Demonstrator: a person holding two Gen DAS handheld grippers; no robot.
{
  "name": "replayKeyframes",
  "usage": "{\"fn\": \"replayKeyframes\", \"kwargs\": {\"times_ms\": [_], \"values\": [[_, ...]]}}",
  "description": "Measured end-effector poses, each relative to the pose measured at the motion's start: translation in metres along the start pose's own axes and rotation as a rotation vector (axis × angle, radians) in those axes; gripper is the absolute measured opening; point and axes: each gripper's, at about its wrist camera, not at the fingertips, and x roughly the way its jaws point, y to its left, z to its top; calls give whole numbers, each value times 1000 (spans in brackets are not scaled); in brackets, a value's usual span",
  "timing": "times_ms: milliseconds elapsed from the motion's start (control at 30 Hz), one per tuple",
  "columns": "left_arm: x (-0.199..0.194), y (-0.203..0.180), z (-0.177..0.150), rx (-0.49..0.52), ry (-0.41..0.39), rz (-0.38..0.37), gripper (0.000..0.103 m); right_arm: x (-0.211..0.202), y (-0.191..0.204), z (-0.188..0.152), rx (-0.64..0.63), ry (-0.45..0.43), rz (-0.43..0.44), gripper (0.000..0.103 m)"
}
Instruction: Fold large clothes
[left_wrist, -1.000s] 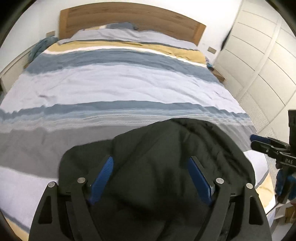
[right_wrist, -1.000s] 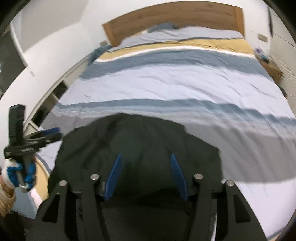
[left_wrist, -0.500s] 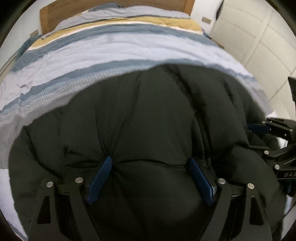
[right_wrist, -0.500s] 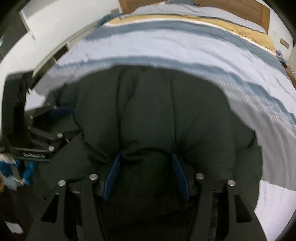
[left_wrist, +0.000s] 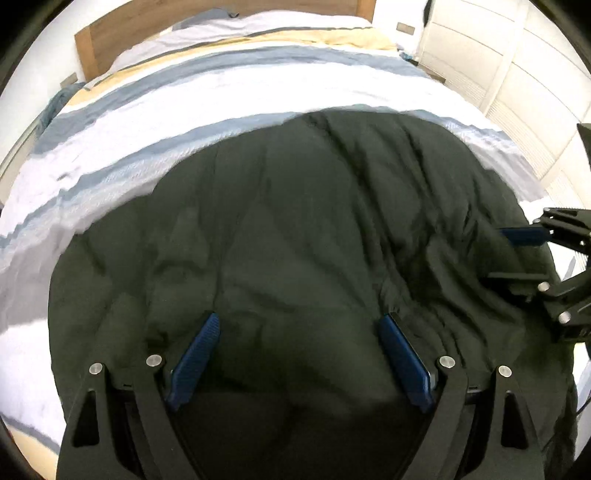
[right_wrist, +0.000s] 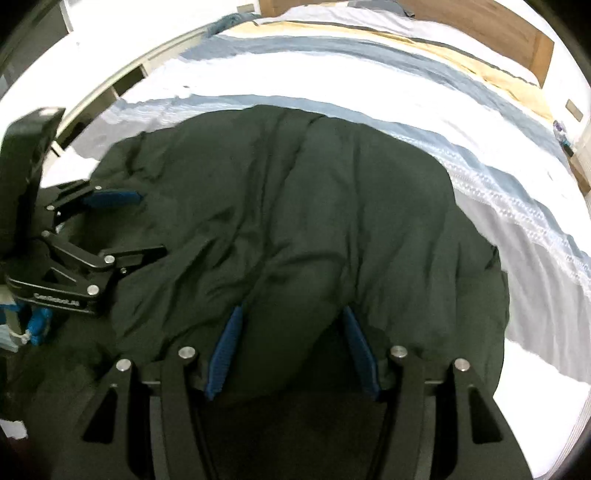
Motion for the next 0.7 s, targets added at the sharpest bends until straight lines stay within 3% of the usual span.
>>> {"fn": "replayKeyframes", "kwargs": {"times_ms": [233,467,700], "values": [[19,-4,-4,-1,34,35,88,18,-13,-19,96,43,-6,57],[-50,11,-30,-43,-54,-23,88,-46,-11,-48,159,-25,-3,58],[-112,44,-87,-106,-80,29,96,-108,-11,-132,201,29,-30,63]]}}
